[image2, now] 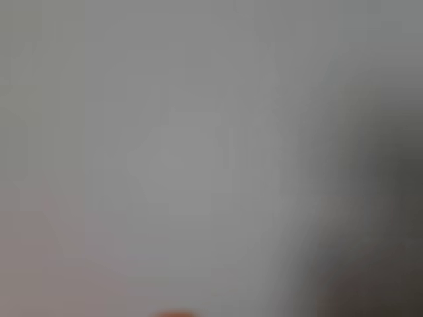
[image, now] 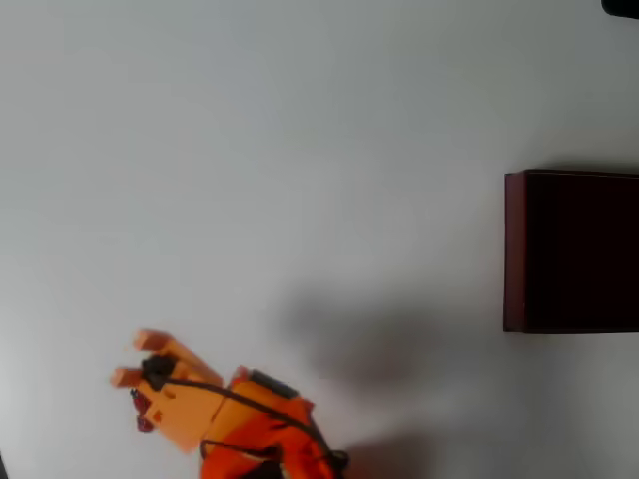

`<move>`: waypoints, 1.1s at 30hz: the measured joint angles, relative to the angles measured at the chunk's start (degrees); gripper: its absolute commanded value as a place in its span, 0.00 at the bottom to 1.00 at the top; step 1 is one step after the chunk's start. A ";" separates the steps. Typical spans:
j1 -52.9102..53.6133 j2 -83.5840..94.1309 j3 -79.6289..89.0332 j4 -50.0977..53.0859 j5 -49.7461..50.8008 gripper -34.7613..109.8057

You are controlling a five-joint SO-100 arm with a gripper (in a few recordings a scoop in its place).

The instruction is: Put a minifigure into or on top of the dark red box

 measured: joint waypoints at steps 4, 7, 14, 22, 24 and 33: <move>2.29 -0.18 -4.39 5.01 11.87 0.31; 0.62 0.35 -5.19 7.21 23.03 0.32; -16.08 7.03 3.08 0.35 55.55 0.33; -27.07 2.02 4.92 -3.87 82.71 0.34; -28.30 0.53 4.92 -4.83 85.87 0.35; -28.04 -11.16 3.16 -10.99 87.63 0.36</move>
